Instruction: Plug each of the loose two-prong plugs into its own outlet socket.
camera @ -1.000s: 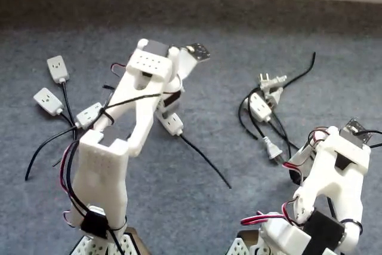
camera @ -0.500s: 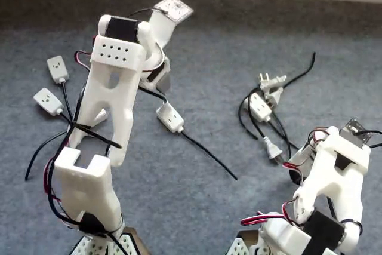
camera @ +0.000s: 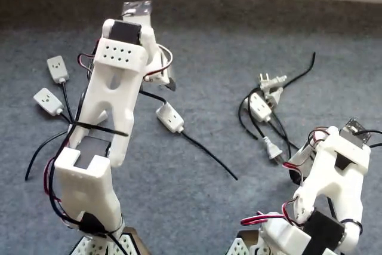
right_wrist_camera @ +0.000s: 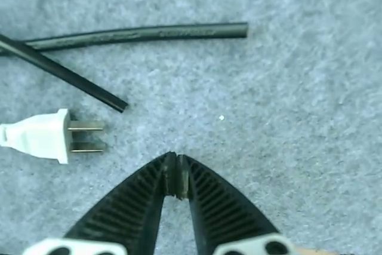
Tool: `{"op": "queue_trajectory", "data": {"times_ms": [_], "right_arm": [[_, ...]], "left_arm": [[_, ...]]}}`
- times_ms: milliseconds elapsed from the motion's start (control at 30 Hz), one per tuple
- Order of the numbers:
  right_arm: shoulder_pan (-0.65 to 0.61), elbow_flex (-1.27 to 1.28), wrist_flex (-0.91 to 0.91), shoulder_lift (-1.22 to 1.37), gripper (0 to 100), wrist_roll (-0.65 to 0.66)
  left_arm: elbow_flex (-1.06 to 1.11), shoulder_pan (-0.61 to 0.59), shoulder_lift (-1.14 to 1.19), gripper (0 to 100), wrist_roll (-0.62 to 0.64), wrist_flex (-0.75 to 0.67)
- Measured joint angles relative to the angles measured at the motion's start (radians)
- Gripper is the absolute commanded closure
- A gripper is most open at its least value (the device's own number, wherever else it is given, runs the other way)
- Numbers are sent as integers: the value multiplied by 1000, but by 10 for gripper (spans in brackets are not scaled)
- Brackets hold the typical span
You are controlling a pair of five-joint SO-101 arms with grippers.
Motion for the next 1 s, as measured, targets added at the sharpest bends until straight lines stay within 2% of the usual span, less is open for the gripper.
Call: {"op": "queue_trajectory", "data": {"times_ms": [100,267,467,667,867,1000], "right_arm": [[0,0,0,0,993,0],[0,0,0,0,993,0],[0,0,0,0,993,0],[0,0,0,0,993,0],[0,0,0,0,993,0],[0,5,-18,0,993,0]], "left_arm": [[71,-2,0,719,129,0],[127,-2,0,719,252,0],[230,97,0,720,368,0],[325,199,0,720,404,-86],[431,195,0,717,404,-235],[476,141,0,716,404,-315]]}}
